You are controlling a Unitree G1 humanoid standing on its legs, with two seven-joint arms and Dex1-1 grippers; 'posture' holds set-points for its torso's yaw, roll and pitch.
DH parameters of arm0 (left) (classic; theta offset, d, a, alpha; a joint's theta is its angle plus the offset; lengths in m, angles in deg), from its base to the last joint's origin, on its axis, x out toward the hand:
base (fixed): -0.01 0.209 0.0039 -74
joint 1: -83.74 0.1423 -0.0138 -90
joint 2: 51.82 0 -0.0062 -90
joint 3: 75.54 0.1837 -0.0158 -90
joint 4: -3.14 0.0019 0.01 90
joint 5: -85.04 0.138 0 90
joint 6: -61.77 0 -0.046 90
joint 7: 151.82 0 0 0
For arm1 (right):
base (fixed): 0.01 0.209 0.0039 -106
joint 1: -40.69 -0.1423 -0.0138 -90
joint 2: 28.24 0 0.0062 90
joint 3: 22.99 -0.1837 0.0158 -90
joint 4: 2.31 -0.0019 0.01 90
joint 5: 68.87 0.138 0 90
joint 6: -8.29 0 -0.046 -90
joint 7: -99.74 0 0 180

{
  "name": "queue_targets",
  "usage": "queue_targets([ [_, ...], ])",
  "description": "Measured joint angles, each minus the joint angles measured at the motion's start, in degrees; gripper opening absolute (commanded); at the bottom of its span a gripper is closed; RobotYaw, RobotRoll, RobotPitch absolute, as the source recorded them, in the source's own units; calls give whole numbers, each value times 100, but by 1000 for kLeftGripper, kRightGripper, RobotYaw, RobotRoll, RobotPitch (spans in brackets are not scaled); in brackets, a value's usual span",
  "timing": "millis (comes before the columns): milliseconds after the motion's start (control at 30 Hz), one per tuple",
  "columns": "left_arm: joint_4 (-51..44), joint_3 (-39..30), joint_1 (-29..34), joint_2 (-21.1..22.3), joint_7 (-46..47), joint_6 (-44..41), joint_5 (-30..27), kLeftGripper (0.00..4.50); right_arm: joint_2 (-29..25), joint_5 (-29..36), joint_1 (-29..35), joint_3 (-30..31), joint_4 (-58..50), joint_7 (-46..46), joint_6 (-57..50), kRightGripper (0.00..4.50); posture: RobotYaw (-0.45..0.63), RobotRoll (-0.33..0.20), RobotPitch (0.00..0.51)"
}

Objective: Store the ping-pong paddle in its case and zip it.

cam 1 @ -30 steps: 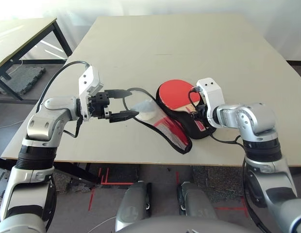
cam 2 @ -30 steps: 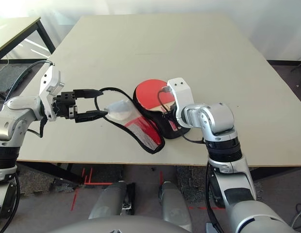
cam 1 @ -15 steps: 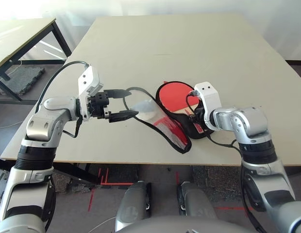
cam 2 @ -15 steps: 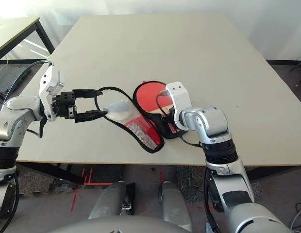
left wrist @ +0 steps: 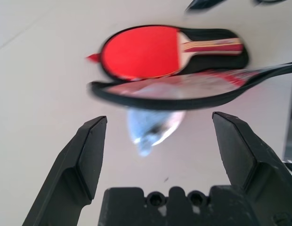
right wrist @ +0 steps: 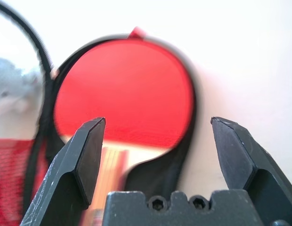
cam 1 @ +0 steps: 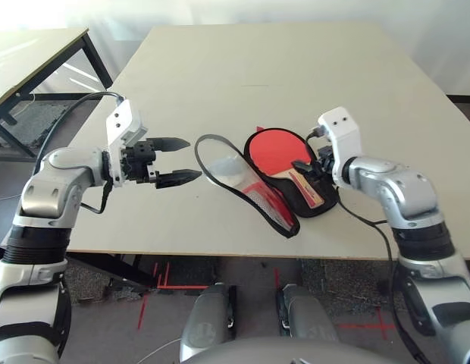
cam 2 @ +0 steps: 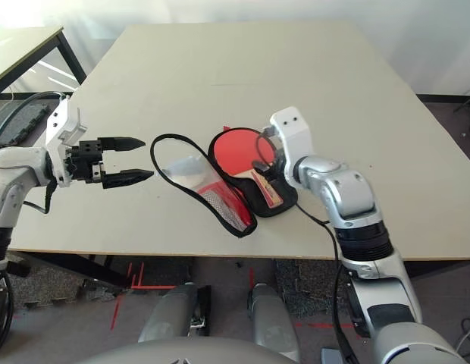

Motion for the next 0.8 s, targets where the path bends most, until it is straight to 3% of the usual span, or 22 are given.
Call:
queue_targets([
  [200,-173,51,197,96,-120,-85,0,4500,-449,26,122,-554,583,-619,1286,4438,132,0,44],
  [333,-481,514,498,34,-232,-106,93,4500,-600,-17,141,-739,974,-684,1706,4438,116,0,41],
  [733,-6,1108,-300,-1276,319,574,667,4500,-545,163,670,-780,893,-801,1825,4438,76,0,31],
  [800,251,1154,-581,-1745,515,724,735,4500,-587,245,760,-853,884,-853,1752,4438,75,0,30],
])
